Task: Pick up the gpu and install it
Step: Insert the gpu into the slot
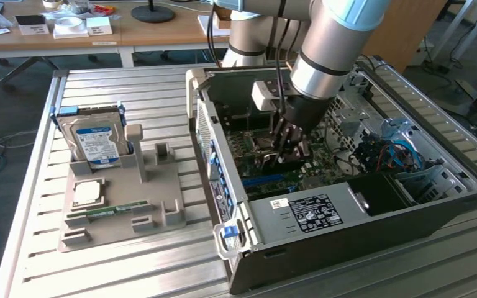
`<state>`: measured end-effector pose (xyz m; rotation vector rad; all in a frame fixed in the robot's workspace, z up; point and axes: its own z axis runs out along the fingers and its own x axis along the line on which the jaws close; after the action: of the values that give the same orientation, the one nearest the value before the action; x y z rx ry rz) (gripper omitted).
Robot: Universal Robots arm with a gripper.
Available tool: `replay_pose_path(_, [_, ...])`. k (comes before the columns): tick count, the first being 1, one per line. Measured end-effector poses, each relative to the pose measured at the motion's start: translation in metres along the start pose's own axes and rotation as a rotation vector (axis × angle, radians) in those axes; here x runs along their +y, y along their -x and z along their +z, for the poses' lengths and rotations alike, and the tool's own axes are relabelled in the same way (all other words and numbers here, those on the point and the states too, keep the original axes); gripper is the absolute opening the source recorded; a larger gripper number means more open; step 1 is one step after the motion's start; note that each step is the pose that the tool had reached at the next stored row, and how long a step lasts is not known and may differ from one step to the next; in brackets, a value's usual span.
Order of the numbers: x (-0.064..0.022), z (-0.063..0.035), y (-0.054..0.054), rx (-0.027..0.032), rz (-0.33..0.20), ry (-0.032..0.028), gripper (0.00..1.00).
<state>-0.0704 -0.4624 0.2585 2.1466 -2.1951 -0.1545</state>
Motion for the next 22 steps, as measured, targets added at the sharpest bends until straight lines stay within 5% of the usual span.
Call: replay_pose_path(22, [0.0036, 0.0041, -0.0002, 0.0010, 0.000, 0.0000, 0.27])
